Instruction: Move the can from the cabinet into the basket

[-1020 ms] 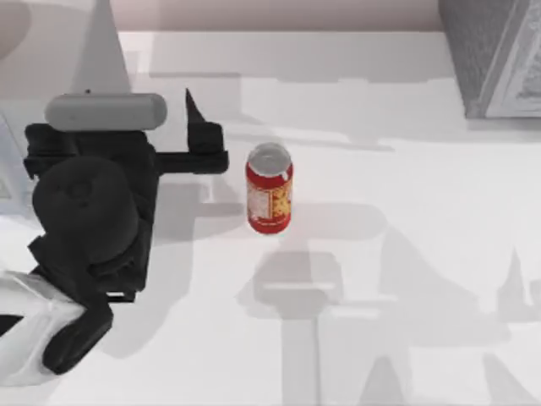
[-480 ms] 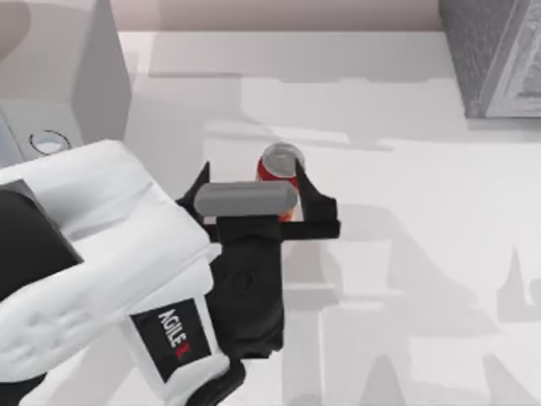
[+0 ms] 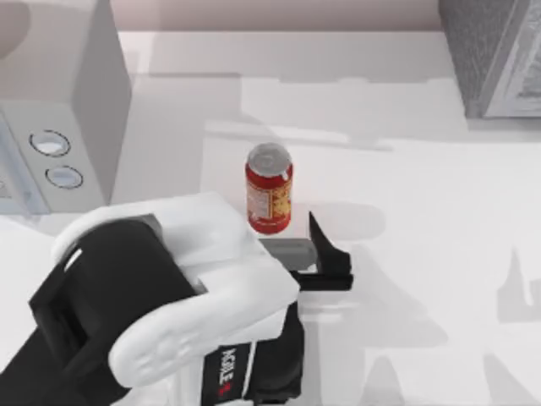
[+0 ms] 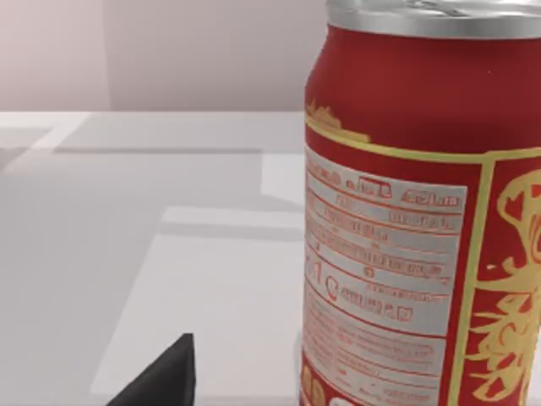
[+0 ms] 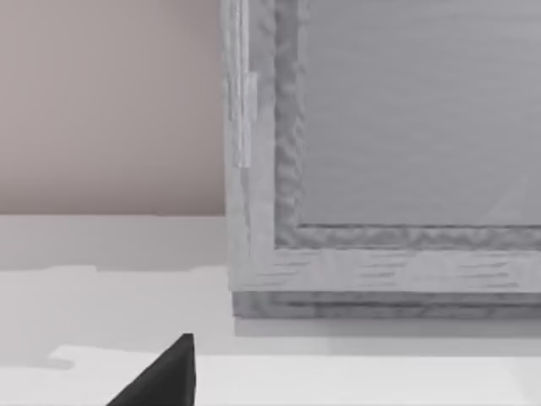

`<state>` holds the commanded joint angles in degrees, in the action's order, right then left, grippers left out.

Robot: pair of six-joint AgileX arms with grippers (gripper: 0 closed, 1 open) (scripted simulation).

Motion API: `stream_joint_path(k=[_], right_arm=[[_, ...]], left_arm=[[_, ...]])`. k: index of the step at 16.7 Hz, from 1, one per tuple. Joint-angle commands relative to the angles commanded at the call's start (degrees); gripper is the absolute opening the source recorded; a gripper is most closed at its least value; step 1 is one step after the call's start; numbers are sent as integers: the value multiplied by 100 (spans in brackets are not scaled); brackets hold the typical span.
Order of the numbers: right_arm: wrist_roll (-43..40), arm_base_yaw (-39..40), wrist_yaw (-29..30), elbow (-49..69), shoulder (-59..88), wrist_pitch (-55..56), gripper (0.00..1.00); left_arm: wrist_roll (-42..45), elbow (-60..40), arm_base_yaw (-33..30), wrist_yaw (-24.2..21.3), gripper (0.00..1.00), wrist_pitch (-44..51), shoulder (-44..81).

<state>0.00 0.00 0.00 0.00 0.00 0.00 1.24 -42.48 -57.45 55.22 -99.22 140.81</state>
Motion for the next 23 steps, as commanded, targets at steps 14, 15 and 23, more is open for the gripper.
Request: stream_joint_path(k=[14,15,23], right_arm=[[0,0,0,0,0,0,100],[0,0,0,0,0,0,100],[0,0,0,0,0,0,100]], left_arm=[[-23,-1058,915,-917,100,910,174],[-23,-1058,915,-917,100,910,174],[-23,-1058,915,-917,55,910,174]])
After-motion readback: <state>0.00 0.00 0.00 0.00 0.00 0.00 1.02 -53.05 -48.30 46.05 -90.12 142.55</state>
